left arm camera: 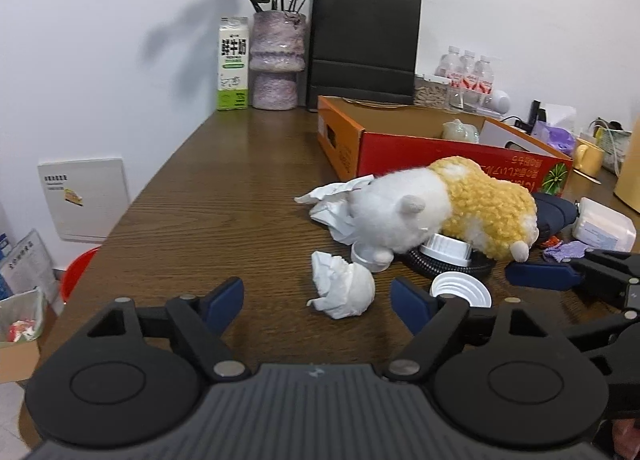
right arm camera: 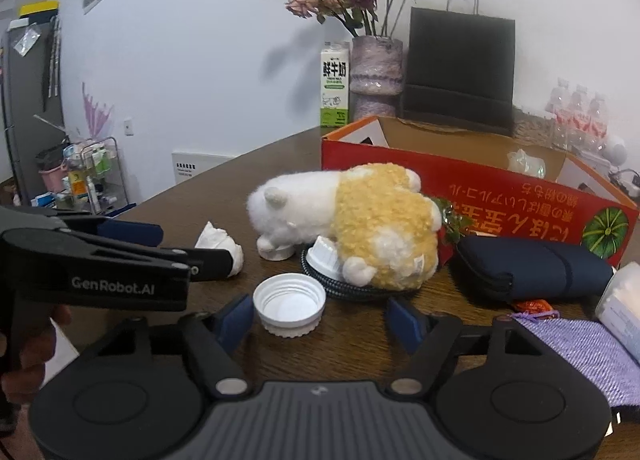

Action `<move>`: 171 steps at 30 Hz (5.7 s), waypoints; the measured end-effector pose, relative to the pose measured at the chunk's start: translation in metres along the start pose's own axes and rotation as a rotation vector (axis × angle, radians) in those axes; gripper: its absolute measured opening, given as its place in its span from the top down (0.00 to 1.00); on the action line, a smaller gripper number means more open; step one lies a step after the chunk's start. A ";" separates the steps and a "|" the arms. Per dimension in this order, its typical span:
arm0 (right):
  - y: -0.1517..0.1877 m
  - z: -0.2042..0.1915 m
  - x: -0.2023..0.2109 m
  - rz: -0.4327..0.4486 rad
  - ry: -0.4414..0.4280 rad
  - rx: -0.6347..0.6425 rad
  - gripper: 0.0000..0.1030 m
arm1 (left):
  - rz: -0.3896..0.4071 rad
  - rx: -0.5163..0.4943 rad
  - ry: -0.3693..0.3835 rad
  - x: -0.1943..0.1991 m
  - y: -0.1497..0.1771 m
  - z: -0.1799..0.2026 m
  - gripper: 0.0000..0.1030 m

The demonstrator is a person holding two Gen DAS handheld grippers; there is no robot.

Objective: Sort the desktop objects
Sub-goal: 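Grasp the crumpled white tissue with the left gripper while the right gripper grasps the white bottle cap, then carry the tissue and the cap with both grippers into the cardboard box, then open both grippers to drop the tissue and cap inside the box, then withdraw both grippers from the box back over the table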

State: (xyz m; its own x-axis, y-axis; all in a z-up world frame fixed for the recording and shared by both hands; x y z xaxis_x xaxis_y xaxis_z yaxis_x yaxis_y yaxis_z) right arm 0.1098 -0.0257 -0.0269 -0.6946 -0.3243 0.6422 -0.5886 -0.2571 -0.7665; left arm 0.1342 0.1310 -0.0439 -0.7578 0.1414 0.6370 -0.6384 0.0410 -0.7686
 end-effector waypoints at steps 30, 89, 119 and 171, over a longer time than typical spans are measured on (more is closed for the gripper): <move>-0.008 -0.008 0.049 0.107 -0.059 0.017 0.62 | 0.085 0.038 0.053 0.043 -0.016 0.011 0.78; -0.222 0.219 -0.180 -0.386 0.025 -0.219 0.62 | -0.414 -0.015 -0.242 -0.222 -0.250 0.086 0.76; -0.204 0.262 -0.152 -0.399 0.078 -0.311 0.13 | -0.328 -0.055 -0.334 -0.197 -0.242 0.095 0.00; 0.027 0.127 0.092 -0.039 0.077 -0.152 0.00 | 0.119 -0.026 -0.234 0.051 0.012 0.128 0.00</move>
State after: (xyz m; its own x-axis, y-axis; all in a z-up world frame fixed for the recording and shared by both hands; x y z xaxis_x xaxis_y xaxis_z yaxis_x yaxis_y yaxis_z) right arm 0.0828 -0.1782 0.0102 -0.6961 -0.2451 0.6748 -0.6673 -0.1260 -0.7341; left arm 0.0708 0.0126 -0.0128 -0.8401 -0.0861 0.5356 -0.5411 0.0640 -0.8385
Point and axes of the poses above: each gripper's, at about its wrist camera, not at the fingertips, and x roughly against the way its jaws point, z to its right, y to its underside, the point moved 3 cm from there along -x, roughly the way its jaws point, and after that the axes turned 9 degrees about -z, right-handed, at the moved point
